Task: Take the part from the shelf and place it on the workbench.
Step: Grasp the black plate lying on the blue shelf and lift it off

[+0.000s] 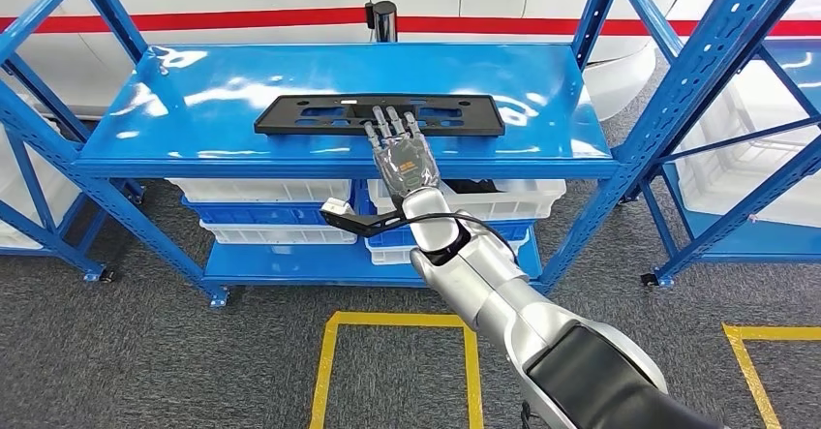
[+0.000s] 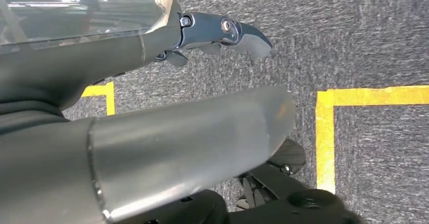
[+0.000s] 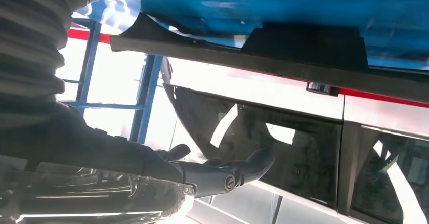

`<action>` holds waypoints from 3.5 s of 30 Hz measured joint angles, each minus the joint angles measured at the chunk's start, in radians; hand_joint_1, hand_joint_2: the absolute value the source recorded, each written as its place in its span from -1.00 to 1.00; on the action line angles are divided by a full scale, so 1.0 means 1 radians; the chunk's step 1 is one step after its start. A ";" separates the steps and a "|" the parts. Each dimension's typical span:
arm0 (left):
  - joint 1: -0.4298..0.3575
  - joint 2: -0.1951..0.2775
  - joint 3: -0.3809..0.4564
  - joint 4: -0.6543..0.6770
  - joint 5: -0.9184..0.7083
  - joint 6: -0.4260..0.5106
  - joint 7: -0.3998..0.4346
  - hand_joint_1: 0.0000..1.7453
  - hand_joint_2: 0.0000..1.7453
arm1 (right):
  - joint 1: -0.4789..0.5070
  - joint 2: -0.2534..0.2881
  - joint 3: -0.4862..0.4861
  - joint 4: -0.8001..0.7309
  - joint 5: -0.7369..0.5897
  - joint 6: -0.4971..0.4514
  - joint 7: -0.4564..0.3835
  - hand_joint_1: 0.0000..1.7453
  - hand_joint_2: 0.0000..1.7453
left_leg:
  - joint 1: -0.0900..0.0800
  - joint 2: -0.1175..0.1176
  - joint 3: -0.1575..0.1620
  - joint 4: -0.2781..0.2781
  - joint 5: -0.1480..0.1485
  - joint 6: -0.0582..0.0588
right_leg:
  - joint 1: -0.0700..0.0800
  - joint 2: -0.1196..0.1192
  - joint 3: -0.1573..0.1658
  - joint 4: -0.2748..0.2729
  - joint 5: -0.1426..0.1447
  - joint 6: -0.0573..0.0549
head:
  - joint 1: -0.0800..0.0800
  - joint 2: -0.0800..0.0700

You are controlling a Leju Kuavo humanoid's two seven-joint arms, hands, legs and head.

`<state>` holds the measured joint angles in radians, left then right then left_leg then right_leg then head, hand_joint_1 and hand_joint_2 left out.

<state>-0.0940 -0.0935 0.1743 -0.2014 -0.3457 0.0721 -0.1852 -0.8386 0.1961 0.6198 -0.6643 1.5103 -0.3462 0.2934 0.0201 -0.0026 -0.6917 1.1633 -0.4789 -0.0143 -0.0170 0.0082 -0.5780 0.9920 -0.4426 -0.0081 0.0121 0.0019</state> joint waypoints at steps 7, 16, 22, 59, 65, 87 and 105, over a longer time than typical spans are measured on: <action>-0.004 -0.001 0.000 0.000 -0.004 0.001 0.000 -1.00 -1.00 | -0.004 0.000 -0.001 -0.001 0.000 -0.001 -0.003 -1.00 1.00 | -0.010 -0.002 0.093 -0.171 0.053 0.036 | 0.009 0.000 -0.002 0.013 -0.020 0.031 | 0.001 0.000; -0.006 -0.003 0.000 0.000 -0.013 0.002 0.006 -1.00 -1.00 | 0.006 -0.011 -0.009 -0.003 0.000 -0.008 0.000 -1.00 1.00 | -0.011 -0.007 0.115 -0.178 0.039 0.048 | 0.005 -0.005 -0.095 0.126 -0.024 0.054 | 0.005 0.000; -0.007 -0.003 0.000 -0.001 -0.020 0.003 0.007 -1.00 -1.00 | 0.003 -0.009 -0.014 -0.005 0.000 -0.010 0.006 -1.00 1.00 | -0.008 -0.005 0.117 -0.164 0.014 0.016 | 0.001 -0.005 -0.026 -0.002 0.021 0.021 | 0.003 0.000; -0.006 -0.007 0.000 -0.001 -0.031 0.016 0.007 -1.00 -1.00 | 0.014 -0.001 -0.022 -0.009 0.000 -0.006 -0.015 -1.00 1.00 | -0.001 -0.001 -0.048 0.116 -0.078 -0.007 | 0.003 -0.005 -0.004 -0.004 0.008 -0.007 | 0.000 0.000; -0.008 -0.004 0.000 -0.001 -0.031 0.017 0.007 -1.00 -1.00 | 0.013 0.001 -0.022 -0.009 0.000 -0.006 -0.016 -1.00 1.00 | -0.011 -0.002 0.084 -0.168 0.056 0.020 | 0.012 0.000 0.016 -0.005 -0.011 0.011 | 0.001 0.000; -0.009 -0.008 0.001 -0.002 -0.034 0.021 0.004 -1.00 -1.00 | 0.021 0.007 -0.032 -0.009 -0.004 0.018 -0.052 -1.00 1.00 | -0.001 -0.001 0.017 0.032 -0.074 -0.006 | 0.002 -0.003 -0.013 0.000 0.013 -0.005 | -0.002 0.000; -0.025 -0.002 0.045 -0.003 -0.011 0.042 -0.016 -1.00 -1.00 | -0.017 0.049 -0.027 0.110 -0.015 0.065 -0.079 -1.00 1.00 | -0.030 -0.002 0.093 -0.175 0.056 0.030 | 0.019 -0.001 0.005 -0.004 -0.004 0.006 | 0.000 0.000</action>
<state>-0.1185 -0.0954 0.2192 -0.2049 -0.3569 0.1139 -0.2008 -0.8555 0.2456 0.5929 -0.5539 1.4948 -0.2810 0.2148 -0.0100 -0.0042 -0.5987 0.9882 -0.4225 0.0162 0.0016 0.0073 -0.5729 0.9875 -0.4470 -0.0016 0.0121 0.0019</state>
